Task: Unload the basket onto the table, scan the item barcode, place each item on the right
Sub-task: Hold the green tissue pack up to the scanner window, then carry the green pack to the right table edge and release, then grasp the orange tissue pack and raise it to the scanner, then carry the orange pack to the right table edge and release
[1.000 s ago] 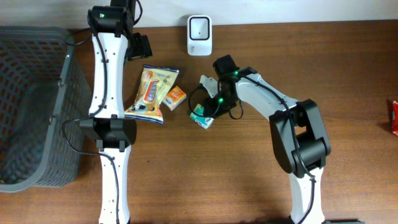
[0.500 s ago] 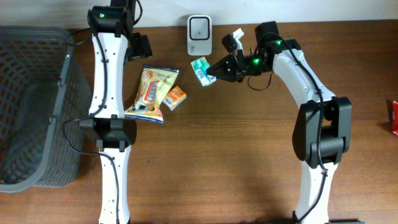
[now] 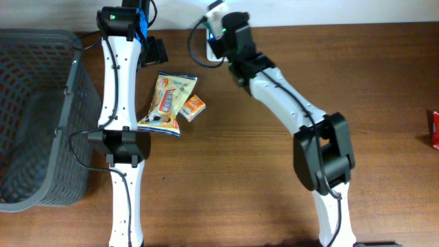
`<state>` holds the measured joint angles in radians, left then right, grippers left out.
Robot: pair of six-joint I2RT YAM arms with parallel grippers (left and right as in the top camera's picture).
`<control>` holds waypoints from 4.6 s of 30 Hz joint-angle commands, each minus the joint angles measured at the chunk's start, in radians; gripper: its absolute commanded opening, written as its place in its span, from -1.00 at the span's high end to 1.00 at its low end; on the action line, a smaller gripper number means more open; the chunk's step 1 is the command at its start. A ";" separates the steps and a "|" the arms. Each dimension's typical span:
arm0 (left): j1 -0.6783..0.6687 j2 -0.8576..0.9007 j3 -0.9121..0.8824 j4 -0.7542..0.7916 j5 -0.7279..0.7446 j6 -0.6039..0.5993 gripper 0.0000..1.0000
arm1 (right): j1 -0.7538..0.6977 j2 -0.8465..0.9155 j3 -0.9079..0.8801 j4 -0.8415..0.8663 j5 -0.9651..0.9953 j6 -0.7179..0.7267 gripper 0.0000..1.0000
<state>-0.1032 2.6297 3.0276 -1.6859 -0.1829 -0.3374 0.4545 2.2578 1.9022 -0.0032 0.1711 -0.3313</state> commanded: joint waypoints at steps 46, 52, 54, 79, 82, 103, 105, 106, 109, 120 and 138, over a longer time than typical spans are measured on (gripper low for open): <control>0.001 0.012 -0.002 -0.002 0.006 -0.010 -0.98 | -0.105 0.011 0.012 -0.796 -0.569 1.130 -0.86; 0.001 0.012 -0.002 -0.002 0.006 -0.010 -0.98 | 0.135 0.045 0.010 -0.707 -0.281 1.585 -0.60; 0.001 0.012 -0.002 -0.002 0.006 -0.010 -0.98 | 0.171 0.056 0.004 -0.706 -0.211 1.660 -0.59; 0.001 0.012 -0.002 -0.002 0.006 -0.010 -0.98 | -0.451 0.088 0.007 -0.744 -1.618 0.077 0.92; 0.001 0.012 -0.002 -0.002 0.006 -0.010 -0.98 | -0.448 0.088 0.007 -0.733 -1.690 0.021 0.92; 0.001 0.012 -0.002 -0.002 0.006 -0.010 -0.98 | -0.049 0.108 0.267 -0.553 0.360 0.205 0.92; 0.001 0.012 -0.002 -0.002 0.006 -0.010 -0.98 | -0.028 0.159 0.261 -0.424 0.364 -0.089 0.92; 0.001 0.012 -0.002 -0.002 0.006 -0.010 -0.98 | -0.029 0.184 0.261 -0.339 0.365 -0.151 0.92; 0.001 0.012 -0.002 -0.002 0.006 -0.010 -0.98 | -0.029 0.185 0.261 -0.186 0.301 -0.153 0.92; 0.001 0.012 -0.002 -0.002 0.006 -0.010 -0.98 | -0.069 0.175 0.269 -0.068 0.378 0.107 0.92; 0.001 0.012 -0.002 -0.002 0.006 -0.010 -0.98 | -0.922 -0.039 0.159 -1.025 0.216 0.707 0.91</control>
<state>-0.1043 2.6301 3.0272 -1.6867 -0.1829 -0.3378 -0.4522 2.2299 2.1063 -1.0370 0.3096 0.3668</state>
